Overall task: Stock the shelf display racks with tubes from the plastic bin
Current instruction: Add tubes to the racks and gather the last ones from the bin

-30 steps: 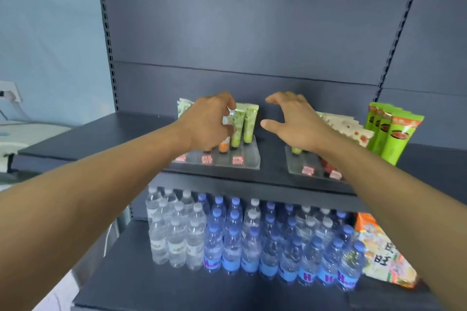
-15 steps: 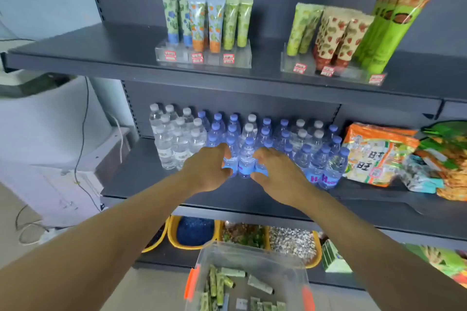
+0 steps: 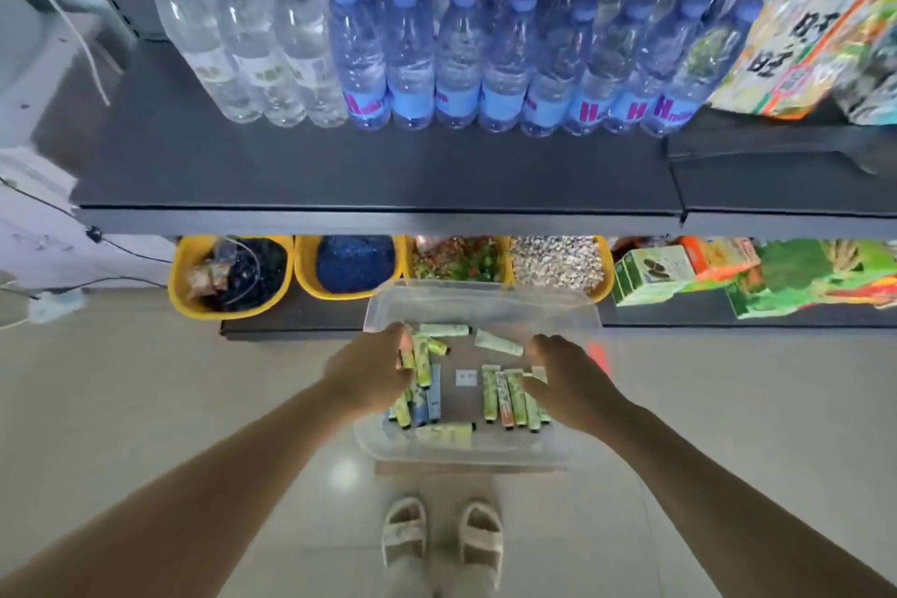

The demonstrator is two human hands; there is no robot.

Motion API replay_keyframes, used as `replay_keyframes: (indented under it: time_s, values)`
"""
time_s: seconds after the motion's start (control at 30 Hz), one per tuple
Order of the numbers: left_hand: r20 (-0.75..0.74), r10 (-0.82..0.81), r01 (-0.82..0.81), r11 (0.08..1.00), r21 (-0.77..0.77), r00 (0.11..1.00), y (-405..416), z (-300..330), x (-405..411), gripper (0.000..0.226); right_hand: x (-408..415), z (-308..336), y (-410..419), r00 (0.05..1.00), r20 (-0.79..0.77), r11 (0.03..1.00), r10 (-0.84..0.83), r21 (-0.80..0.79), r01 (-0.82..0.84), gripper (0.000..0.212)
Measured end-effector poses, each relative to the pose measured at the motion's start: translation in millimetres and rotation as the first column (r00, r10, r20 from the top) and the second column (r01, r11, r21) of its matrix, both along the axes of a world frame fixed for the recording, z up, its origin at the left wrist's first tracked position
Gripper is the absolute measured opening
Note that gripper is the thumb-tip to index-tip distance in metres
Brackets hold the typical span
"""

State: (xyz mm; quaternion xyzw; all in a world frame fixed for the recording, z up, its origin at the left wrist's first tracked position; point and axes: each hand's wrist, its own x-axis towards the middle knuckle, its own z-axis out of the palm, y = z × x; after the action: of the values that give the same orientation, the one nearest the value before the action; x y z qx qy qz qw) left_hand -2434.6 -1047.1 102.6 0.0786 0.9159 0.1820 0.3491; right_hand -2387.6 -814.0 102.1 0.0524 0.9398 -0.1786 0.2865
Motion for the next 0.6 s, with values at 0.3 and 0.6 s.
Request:
replay_keyframes:
  time_s: [0.3,0.6]
  values:
    - [0.093,0.185,-0.177,0.980,-0.088,0.978,23,-173,2,0.049,-15,-172,14,0.994,0.071,0.994,-0.085,-0.061,0.090,0.033]
    - [0.053,0.271,-0.270,0.962,-0.021,0.961,69,-300,-7,0.037,-18,-288,46,0.984,0.094,0.988,-0.154,0.022,0.153,0.041]
